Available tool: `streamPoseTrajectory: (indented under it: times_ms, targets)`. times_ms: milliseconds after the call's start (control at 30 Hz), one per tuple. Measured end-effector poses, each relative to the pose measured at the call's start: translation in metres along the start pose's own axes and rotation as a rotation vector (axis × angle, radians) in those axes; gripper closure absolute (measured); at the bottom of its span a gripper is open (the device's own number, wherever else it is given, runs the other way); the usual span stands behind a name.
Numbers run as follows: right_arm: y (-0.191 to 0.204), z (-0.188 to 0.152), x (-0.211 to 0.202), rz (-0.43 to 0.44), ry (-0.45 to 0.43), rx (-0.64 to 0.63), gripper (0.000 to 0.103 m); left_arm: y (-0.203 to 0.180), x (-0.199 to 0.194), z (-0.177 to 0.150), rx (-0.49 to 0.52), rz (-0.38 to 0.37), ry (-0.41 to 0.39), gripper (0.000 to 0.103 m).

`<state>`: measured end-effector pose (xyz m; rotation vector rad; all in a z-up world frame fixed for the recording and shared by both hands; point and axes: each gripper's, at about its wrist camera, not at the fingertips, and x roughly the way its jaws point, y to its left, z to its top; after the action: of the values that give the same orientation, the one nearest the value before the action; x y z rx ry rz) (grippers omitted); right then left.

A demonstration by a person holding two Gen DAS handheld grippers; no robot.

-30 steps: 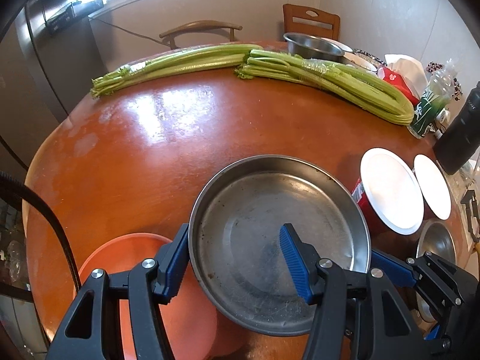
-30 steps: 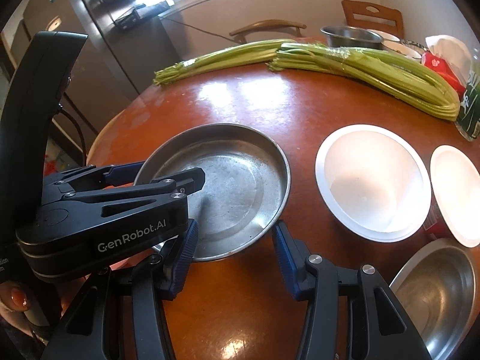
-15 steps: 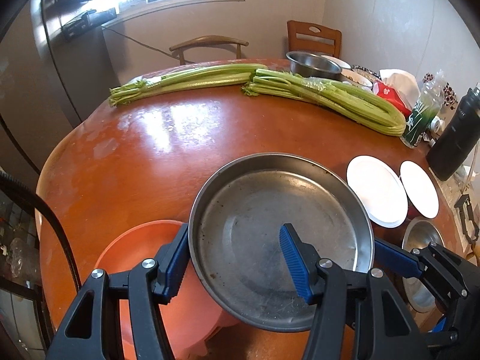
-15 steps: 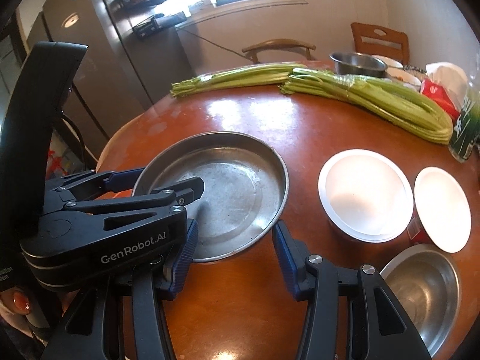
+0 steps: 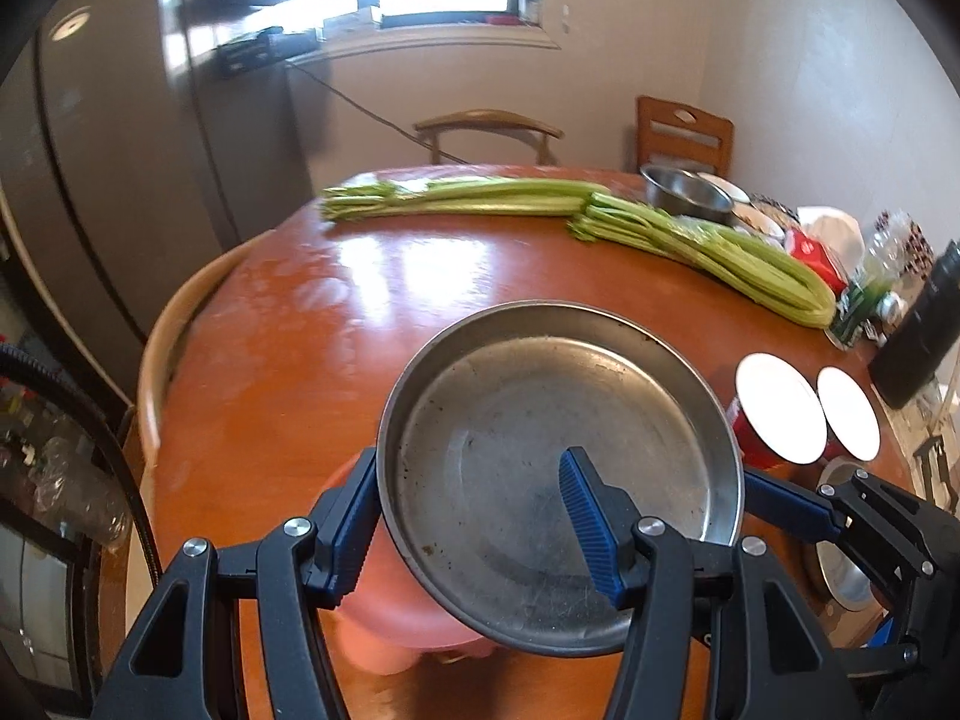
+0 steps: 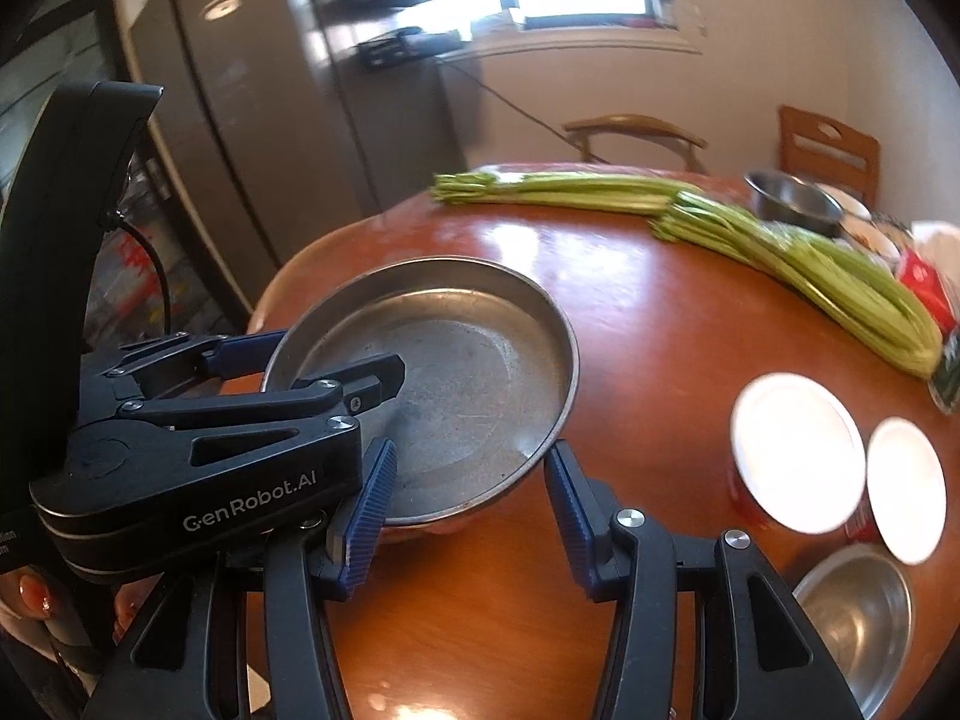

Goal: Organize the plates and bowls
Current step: 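Carry the steel tray with the left gripper over the pink bowl, then lower the steel tray into the pink bowl and open the left gripper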

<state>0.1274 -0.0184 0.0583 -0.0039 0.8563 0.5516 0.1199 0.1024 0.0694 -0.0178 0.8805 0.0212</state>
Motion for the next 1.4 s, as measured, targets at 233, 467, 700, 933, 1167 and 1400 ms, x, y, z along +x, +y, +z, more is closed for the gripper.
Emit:
streamPoseTrajectory:
  times_ms: [233,467,700,933,1167,1400]
  targets:
    - [0.026,0.011,0.002,0.035,-0.017,-0.065,0.05,0.028,-0.018,-0.005,-0.039,0.016,-0.029,0.044]
    - [0.035,0.008,0.013,0.041,0.006,-0.096,0.05,0.038,-0.01,-0.014,-0.068,0.011,-0.006,0.044]
    - [0.032,-0.003,0.027,0.039,0.058,-0.097,0.05,0.04,0.01,-0.026,-0.084,0.001,0.039,0.044]
    - [0.032,-0.012,0.045,0.041,0.107,-0.121,0.05,0.045,0.029,-0.04,-0.114,0.005,0.081,0.044]
    - [0.034,-0.021,0.06,0.052,0.152,-0.136,0.05,0.05,0.044,-0.049,-0.126,0.016,0.12,0.044]
    - [0.038,-0.026,0.072,0.054,0.186,-0.147,0.05,0.054,0.054,-0.056,-0.137,0.022,0.148,0.044]
